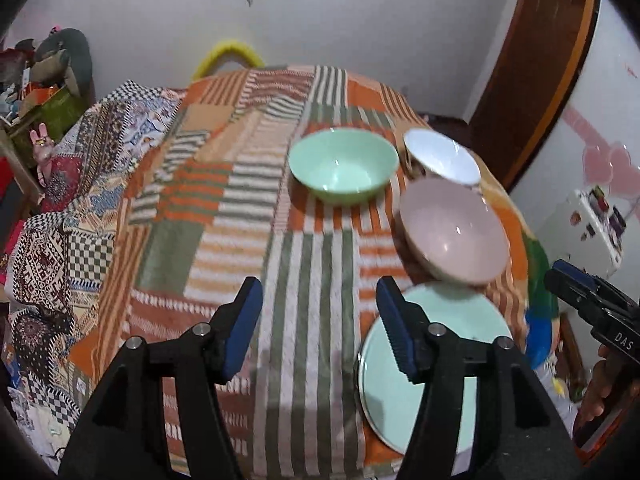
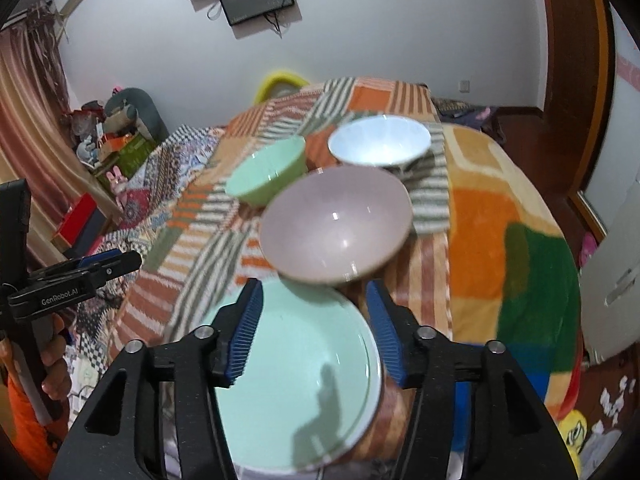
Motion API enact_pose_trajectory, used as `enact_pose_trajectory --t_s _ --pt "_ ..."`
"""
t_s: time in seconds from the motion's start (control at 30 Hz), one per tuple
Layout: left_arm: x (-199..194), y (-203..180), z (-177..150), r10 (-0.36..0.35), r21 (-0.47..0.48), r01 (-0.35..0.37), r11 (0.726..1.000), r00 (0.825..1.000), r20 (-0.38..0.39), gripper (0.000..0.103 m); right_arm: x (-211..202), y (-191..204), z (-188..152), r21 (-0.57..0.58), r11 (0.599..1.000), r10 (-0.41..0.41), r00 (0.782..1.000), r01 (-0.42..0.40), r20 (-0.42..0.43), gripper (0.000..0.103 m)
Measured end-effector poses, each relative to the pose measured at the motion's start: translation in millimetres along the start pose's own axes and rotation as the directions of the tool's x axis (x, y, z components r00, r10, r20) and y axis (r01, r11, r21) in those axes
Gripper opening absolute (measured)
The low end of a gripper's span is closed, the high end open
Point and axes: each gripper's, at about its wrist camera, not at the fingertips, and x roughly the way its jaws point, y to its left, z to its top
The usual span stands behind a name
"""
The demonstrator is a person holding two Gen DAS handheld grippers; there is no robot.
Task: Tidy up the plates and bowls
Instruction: 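Open the left gripper and release the mint green plate, then grasp the rim of the pale pink bowl with both grippers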
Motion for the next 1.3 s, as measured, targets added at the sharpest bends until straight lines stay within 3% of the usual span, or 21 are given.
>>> enact_pose_trajectory --t_s 0.23,0.63,1.0,1.3 --pt "14 14 26 0.025 -0.029 -0.024 0.999 0.999 0.038 0.067 20 13 30 -0.038 0.999 0.011 0.999 -0.010 0.038 0.060" --pt "77 17 43 -0.031 -0.046 0.029 0.999 0.999 -0.040 0.067 65 6 46 -0.046 0.999 -0.022 1.000 0.022 -0.001 0.061" --pt "118 -17 55 -0.127 -0.004 0.127 0.992 0.987 -0.094 0.067 76 -47 45 0.043 0.992 -0.114 0.993 0.116 -0.042 0.061" --pt "152 -54 49 -0.165 0.063 0.179 0.982 0.971 -0.173 0.062 83 -62 29 0.072 0.990 -0.115 0.990 0.122 -0.084 0.061"
